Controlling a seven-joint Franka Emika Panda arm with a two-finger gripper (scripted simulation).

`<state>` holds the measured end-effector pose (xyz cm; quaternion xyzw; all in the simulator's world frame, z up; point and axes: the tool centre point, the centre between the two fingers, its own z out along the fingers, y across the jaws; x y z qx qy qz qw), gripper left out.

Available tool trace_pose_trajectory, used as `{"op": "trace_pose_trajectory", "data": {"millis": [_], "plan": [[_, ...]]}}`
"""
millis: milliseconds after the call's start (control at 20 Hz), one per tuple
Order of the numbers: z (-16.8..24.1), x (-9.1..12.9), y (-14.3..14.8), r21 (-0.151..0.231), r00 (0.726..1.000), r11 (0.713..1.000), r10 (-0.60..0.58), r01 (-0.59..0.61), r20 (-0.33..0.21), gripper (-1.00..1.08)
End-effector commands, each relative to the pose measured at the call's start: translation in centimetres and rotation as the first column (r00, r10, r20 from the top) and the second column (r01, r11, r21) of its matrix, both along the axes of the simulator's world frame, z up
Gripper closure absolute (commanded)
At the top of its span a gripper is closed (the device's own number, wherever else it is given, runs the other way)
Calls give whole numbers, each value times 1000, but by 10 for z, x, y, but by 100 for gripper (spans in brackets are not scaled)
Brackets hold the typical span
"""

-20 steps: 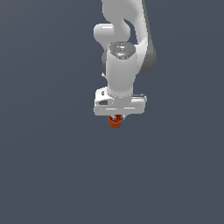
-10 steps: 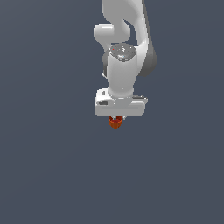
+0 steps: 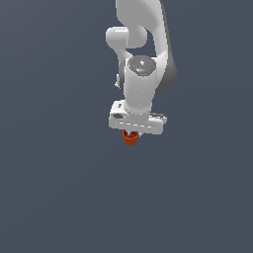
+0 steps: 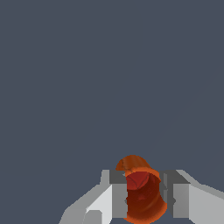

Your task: Pick up the object and move it to a goal position.

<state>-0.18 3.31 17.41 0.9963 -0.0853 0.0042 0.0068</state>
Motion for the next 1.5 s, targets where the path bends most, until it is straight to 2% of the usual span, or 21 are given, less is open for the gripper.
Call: {"op": "trace_pose_trajectory", "data": {"millis": [0, 350, 700, 1050, 1450], "plan": [[-6, -2, 1, -7, 998, 998, -57, 57, -4, 20], [-21, -10, 3, -30, 976, 976, -217, 217, -9, 20], [-35, -17, 5, -55, 929, 928, -371, 370, -5, 20], [-49, -25, 6, -79, 858, 855, -514, 513, 8, 20], [-64, -34, 7, -103, 751, 745, -659, 659, 34, 20]]}}
